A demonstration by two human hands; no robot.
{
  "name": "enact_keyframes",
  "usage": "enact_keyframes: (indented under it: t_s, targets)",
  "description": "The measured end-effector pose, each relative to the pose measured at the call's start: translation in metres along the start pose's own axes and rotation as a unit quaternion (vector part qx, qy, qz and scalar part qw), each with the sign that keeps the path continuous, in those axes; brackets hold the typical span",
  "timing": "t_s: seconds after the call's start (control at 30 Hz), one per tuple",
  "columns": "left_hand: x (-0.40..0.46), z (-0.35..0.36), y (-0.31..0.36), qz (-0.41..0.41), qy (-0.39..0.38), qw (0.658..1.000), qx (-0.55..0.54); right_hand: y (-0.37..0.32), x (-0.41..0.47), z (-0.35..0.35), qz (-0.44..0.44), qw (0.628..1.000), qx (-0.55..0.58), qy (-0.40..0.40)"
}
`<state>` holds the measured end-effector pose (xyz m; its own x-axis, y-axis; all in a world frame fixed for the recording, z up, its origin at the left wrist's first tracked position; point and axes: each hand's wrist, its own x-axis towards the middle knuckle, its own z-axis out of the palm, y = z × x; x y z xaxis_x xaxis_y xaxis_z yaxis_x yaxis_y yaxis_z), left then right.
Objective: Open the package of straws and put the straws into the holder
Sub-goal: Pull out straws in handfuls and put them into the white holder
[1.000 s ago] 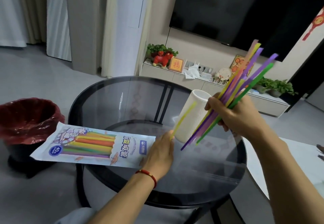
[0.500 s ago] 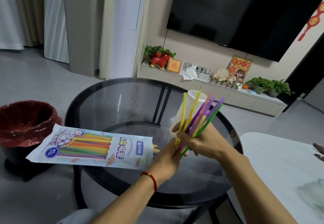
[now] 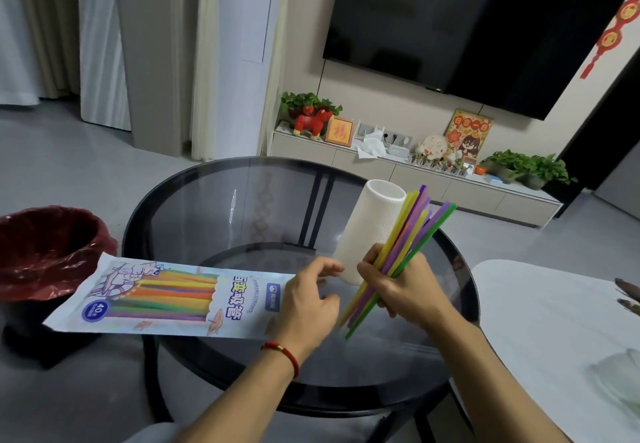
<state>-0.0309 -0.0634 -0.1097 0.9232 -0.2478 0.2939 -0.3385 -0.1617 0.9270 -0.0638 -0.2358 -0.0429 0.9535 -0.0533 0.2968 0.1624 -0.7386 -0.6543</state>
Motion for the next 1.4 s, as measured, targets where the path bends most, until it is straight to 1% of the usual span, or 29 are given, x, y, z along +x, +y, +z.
enact_keyframes:
  t_s: [0.17,0.27,0.4,0.47,0.57,0.63,0.7,0.77,0.8,0.87,0.93,1.0,1.07,1.2,1.23,1.3,1.33,1.4]
  targets:
    - [-0.001,-0.005,-0.002,-0.012,0.047,0.999,0.014,0.007,-0.003,0.014,0.025,0.999,-0.011,-0.024]
    - [-0.002,-0.006,-0.002,-0.008,0.035,0.998,0.048,0.013,-0.007,0.018,0.044,0.999,0.011,0.001]
    - [-0.004,-0.005,-0.005,-0.005,0.013,0.995,0.101,0.011,-0.011,0.017,0.040,0.999,0.022,0.005]
    - [-0.003,-0.006,-0.006,0.008,0.020,0.994,0.109,0.007,-0.009,0.011,0.044,0.997,0.050,0.045]
    - [-0.001,-0.007,-0.009,0.022,0.037,0.993,0.109,-0.004,0.000,-0.008,0.044,0.981,0.149,0.117]
    - [0.000,-0.008,-0.010,0.019,0.041,0.994,0.103,-0.014,0.010,-0.024,0.040,0.957,0.236,0.161]
    - [0.001,-0.008,-0.011,0.014,0.043,0.994,0.099,-0.023,0.026,-0.040,0.046,0.924,0.315,0.214]
    - [0.000,-0.007,-0.010,0.012,0.042,0.994,0.097,-0.033,0.042,-0.054,0.049,0.891,0.366,0.265]
    - [0.000,-0.008,-0.010,0.012,0.042,0.994,0.096,-0.036,0.051,-0.060,0.044,0.881,0.371,0.290]
    - [0.000,-0.009,-0.010,0.010,0.046,0.994,0.094,-0.040,0.066,-0.068,0.033,0.875,0.345,0.338]
    - [-0.001,-0.011,-0.009,0.008,0.051,0.993,0.103,-0.039,0.080,-0.071,0.027,0.875,0.298,0.380]
    - [-0.001,-0.013,-0.009,0.009,0.057,0.992,0.108,-0.035,0.091,-0.068,0.034,0.885,0.230,0.404]
    - [0.000,-0.015,-0.008,0.012,0.060,0.992,0.108,-0.028,0.100,-0.064,0.059,0.904,0.161,0.392]
    - [0.002,-0.020,-0.008,0.006,0.046,0.994,0.097,-0.018,0.113,-0.053,0.134,0.948,0.060,0.281]
    - [0.003,-0.022,-0.009,0.005,0.043,0.993,0.106,-0.016,0.114,-0.052,0.149,0.956,0.057,0.247]
    - [0.005,-0.027,-0.011,0.007,0.043,0.987,0.152,-0.015,0.117,-0.050,0.153,0.964,0.121,0.182]
    - [0.006,-0.030,-0.012,0.010,0.040,0.984,0.176,-0.016,0.117,-0.049,0.152,0.963,0.153,0.164]
    - [0.008,-0.038,-0.012,0.024,0.018,0.978,0.207,-0.019,0.117,-0.051,0.147,0.960,0.182,0.156]
